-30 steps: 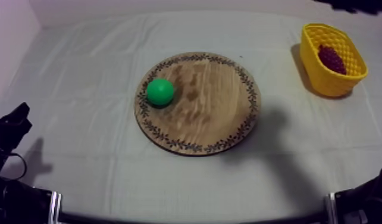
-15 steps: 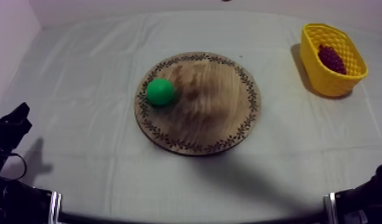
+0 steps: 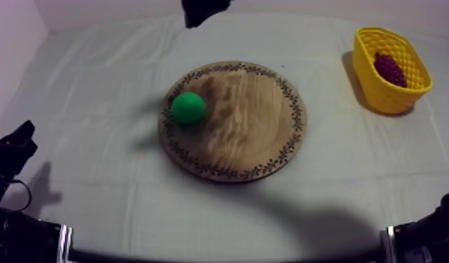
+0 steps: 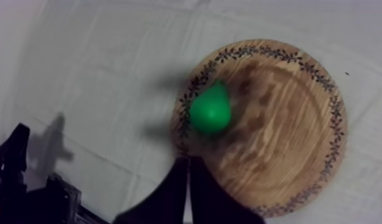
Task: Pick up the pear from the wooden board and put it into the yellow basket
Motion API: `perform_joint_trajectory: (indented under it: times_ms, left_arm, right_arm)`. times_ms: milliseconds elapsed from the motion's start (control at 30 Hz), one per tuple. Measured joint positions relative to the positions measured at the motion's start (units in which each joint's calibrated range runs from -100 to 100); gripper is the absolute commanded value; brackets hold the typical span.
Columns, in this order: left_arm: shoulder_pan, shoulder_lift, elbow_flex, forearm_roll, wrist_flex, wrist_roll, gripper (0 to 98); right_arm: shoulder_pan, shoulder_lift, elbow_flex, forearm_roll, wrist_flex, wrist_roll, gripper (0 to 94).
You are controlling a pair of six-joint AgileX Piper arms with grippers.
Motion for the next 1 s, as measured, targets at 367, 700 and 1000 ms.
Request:
perform_joint_trajectory:
  times_ms: [367,700,1000]
  left_arm:
    - [0.0,0.0,0.0,0.0,0.0,0.0,0.1]
    - [0.0,0.0,0.0,0.0,0.0,0.0,0.1]
    - [0.0,0.0,0.0,0.0,0.0,0.0,0.1]
  right_arm:
    - [-0.43,13.14,-4.77,-0.27,0.17,-2.39,0.2]
    - [0.68,20.38,-6.96,-0.23,0.27,-3.27,7.7]
    - [0.86,21.08,-7.56,-1.14,0.36,-3.74,64.7]
